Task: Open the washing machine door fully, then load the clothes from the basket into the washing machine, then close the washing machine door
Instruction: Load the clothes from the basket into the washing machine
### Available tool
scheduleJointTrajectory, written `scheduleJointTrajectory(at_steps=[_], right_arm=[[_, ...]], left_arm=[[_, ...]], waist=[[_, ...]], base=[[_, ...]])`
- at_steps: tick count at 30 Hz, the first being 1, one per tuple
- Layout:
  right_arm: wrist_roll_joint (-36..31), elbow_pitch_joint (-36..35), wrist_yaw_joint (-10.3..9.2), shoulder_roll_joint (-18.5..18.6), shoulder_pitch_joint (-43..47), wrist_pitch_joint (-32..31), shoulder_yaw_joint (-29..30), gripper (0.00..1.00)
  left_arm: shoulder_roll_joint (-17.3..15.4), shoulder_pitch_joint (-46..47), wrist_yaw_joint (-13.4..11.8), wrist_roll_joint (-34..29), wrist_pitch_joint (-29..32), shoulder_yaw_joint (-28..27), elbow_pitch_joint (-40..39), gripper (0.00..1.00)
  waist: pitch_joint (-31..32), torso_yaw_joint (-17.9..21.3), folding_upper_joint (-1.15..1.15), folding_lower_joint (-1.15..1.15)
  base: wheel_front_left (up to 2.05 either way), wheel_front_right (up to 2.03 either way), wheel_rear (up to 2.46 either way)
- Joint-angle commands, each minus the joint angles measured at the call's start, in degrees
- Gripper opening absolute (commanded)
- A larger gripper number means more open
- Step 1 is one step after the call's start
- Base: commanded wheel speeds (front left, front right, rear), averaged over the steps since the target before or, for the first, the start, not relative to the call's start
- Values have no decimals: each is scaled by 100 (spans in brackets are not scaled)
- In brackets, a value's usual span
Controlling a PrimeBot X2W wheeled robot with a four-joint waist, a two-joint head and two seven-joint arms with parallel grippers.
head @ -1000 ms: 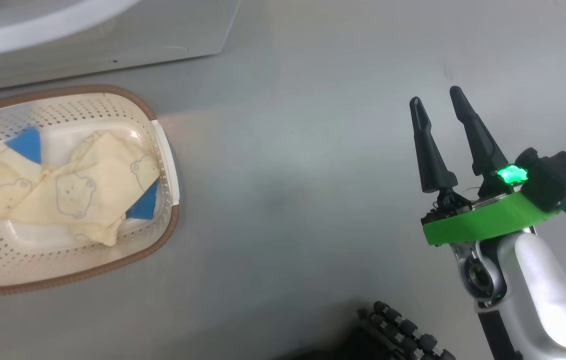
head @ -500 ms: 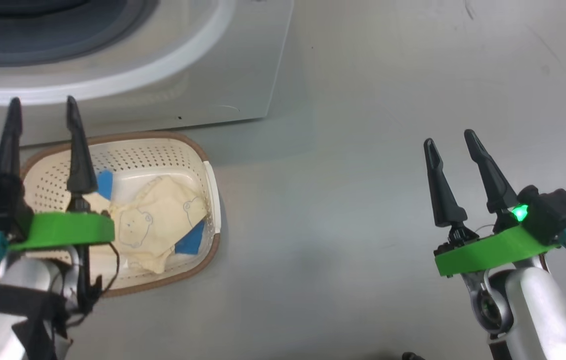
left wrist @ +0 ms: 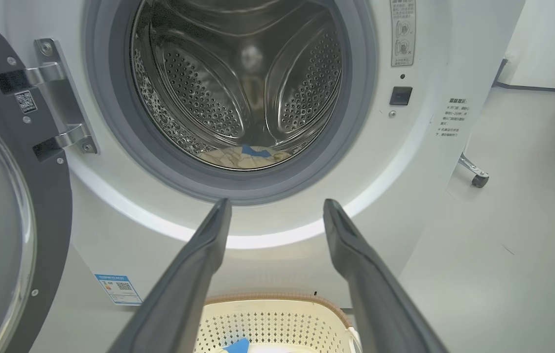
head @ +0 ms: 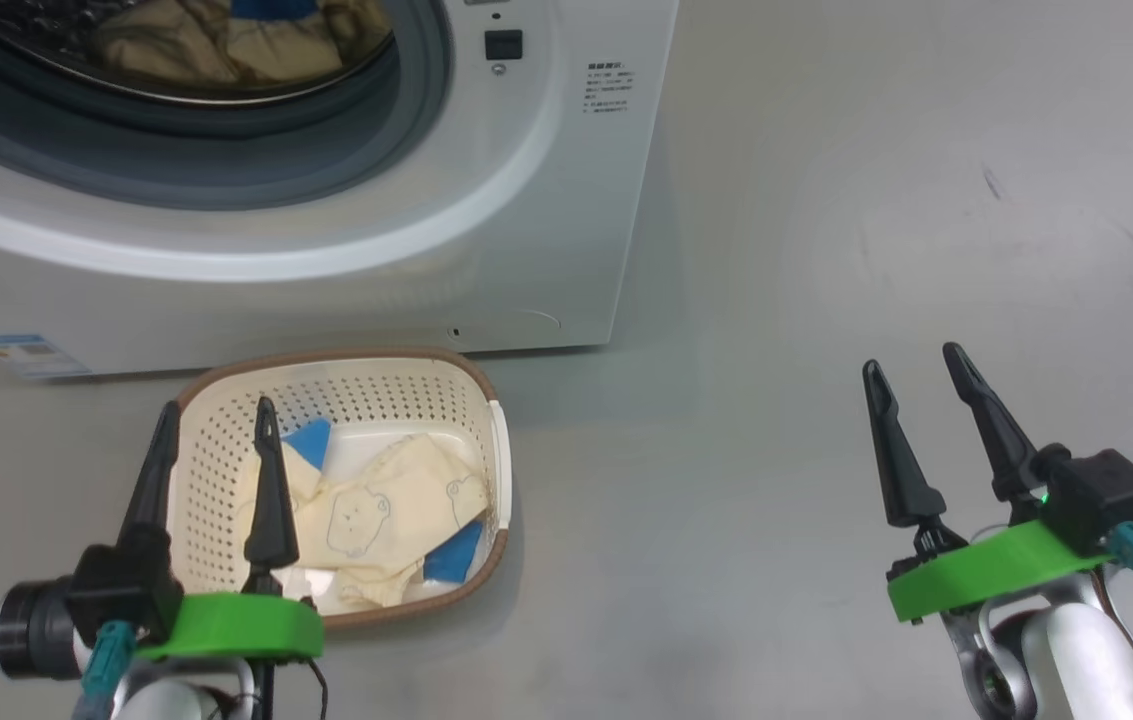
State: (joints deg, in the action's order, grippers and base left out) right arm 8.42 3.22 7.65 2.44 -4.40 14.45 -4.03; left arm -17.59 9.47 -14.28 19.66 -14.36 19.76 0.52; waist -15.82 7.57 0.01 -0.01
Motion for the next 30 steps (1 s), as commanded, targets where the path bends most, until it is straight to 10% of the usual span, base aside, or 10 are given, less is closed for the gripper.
scheduleJointTrajectory(at_steps=[1, 30], right_arm=[[-73, -140, -16, 43, 31, 55, -91, 100], [-225, -418, -16, 43, 580, -296, -146, 100]], left_arm=[[-54, -8, -614, -58, -62, -216, -164, 100], [432, -800, -348, -344, -63, -342, 122, 100]], waist=[[245, -162, -1, 1], [991, -404, -1, 1]], base=[[0, 0, 0], [0, 0, 0]])
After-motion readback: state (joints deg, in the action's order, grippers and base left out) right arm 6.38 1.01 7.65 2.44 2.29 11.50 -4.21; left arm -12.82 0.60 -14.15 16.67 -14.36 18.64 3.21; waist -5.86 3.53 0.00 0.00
